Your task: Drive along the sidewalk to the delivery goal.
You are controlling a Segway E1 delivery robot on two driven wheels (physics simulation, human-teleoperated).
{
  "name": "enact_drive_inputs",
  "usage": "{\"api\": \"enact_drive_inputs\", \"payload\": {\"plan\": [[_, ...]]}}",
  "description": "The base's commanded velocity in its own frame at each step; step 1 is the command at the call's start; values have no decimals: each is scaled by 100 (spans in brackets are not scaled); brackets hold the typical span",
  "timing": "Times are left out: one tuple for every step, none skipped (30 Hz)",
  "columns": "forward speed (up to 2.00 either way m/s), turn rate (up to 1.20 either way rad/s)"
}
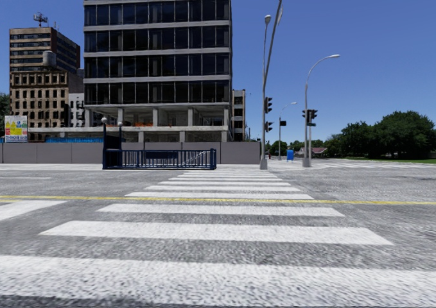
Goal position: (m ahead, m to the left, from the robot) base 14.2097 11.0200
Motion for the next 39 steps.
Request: {"api": "enact_drive_inputs", "payload": {"plan": [[200,-3],[200,-3],[200,-3],[200,-3],[200,-3],[200,-2],[200,0],[200,0],[200,0],[200,0],[200,0],[200,0],[200,0],[200,0],[200,0],[200,0],[200,-4],[200,-4],[200,-8],[200,-9],[200,-15],[200,-15],[200,-21],[200,-22],[200,-22],[200,-22],[200,-23],[200,-23],[200,-17],[200,-17],[200,-2],[200,0],[200,0],[200,0],[200,0],[200,0],[200,0],[200,0],[200,0]]}}
